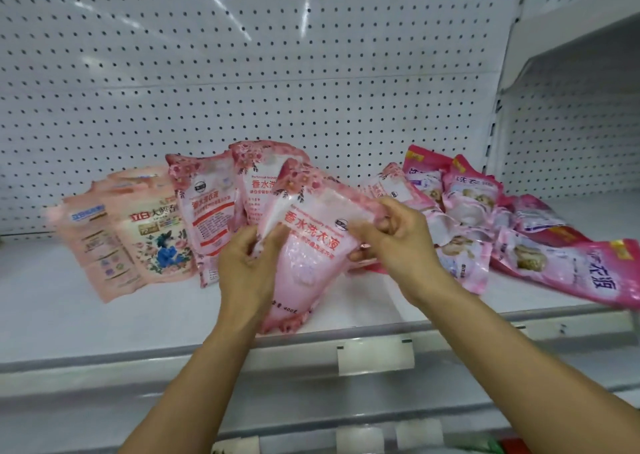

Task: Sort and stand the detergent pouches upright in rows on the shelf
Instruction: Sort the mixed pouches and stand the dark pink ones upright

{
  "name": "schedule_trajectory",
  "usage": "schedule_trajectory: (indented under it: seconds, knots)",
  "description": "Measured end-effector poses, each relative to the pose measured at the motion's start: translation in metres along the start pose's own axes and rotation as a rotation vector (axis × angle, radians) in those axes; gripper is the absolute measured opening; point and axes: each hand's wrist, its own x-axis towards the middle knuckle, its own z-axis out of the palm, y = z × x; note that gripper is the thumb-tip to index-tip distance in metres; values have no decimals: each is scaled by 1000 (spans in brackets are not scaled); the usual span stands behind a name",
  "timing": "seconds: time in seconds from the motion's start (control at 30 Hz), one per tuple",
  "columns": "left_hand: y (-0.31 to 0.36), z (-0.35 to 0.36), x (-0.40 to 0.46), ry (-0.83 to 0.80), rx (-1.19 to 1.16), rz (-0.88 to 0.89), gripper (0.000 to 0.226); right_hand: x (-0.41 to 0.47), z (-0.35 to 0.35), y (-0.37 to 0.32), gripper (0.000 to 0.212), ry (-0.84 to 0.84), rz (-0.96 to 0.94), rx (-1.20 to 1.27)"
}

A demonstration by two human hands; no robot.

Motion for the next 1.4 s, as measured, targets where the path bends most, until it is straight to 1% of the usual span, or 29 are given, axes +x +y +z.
schedule_trajectory:
  seconds: [0.03, 0.07, 0.13, 0.17, 0.2, 0.27, 0.33, 0.37, 0.4, 0.43, 0.5, 0.6, 0.67, 0.7, 0.77, 0.8, 0.87, 0.9, 0.93, 0.97, 1.0, 1.07, 1.1, 1.13, 1.17, 1.23, 1.27, 1.33, 1.4]
  knots:
    - [0, -7, 2, 45, -57, -20, 15, 4, 9, -7, 9, -22, -39, 22]
    - [0, -14, 4, 114, -86, -16, 14, 8, 17, -12, 9, -51, -77, 39]
    - [-7, -28, 10, 293, -114, 11, 25, 12, 23, -16, 17, -120, -137, -44]
    - [-13, -35, 14, 393, -134, 15, 28, 16, 19, -13, 23, -155, -169, -169]
    - [-19, -42, 18, 491, -152, 15, 27, 19, 12, -6, 30, -180, -205, -350]
    - [-29, -55, 27, 628, -144, 6, 26, 30, -12, 11, 44, -171, -259, -817]
    - [-34, -63, 32, 668, -130, 9, 27, 43, -42, 25, 63, -75, -216, -1264]
    - [-35, -65, 33, 669, -115, 11, 28, 49, -57, 31, 73, -28, -153, -1408]
    - [-36, -66, 33, 659, -93, 17, 27, 54, -69, 36, 81, -10, -73, -1485]
    - [-38, -67, 33, 638, -71, 19, 26, 59, -79, 39, 85, -15, -7, -1509]
    - [-38, -65, 33, 592, -50, 2, 20, 64, -91, 45, 80, -48, 34, -1495]
    - [-39, -65, 31, 555, -76, -43, 16, 63, -93, 50, 53, -23, -59, -1455]
    - [-38, -67, 29, 547, -114, -71, 27, 57, -90, 50, 34, 37, -136, -1406]
    - [-36, -67, 26, 537, -122, -85, 35, 52, -88, 49, 27, 66, -164, -1376]
    - [-33, -70, 19, 556, -27, -79, 53, 42, -85, 49, 23, 118, -199, -1250]
    - [-31, -71, 14, 588, 59, -35, 59, 36, -84, 50, 19, 142, -205, -1146]
    - [-23, -67, -1, 628, 177, 103, 57, 25, -80, 52, 12, 186, -173, -873]
    - [-17, -59, -9, 571, 180, 158, 49, 20, -77, 53, 12, 207, -143, -721]
    - [-11, -49, -17, 453, 160, 182, 38, 14, -73, 54, 11, 223, -114, -583]
    - [-3, -36, -27, 280, 123, 148, 30, 7, -68, 54, 10, 230, -93, -479]
    - [2, -21, -35, 85, 64, 42, 33, 0, -62, 54, 10, 224, -82, -411]
    - [5, 7, -39, -259, -126, -336, 51, -16, -51, 55, 16, 178, -87, -344]
    - [4, 20, -37, -379, -209, -517, 59, -24, -47, 57, 18, 146, -104, -329]
    - [0, 31, -30, -464, -266, -647, 64, -32, -43, 59, 20, 115, -123, -317]
    - [-2, 40, -23, -514, -318, -743, 70, -39, -40, 61, 23, 90, -146, -315]
    - [-6, 55, -10, -511, -448, -900, 81, -52, -38, 65, 19, 36, -212, -351]
    - [-8, 61, -5, -484, -514, -955, 80, -58, -37, 66, 17, 5, -254, -379]
    - [-5, 66, -4, -408, -623, -1003, 70, -64, -38, 69, 25, -57, -352, -467]
    - [-4, 65, -5, -315, -690, -984, 60, -66, -39, 72, 40, -128, -398, -578]
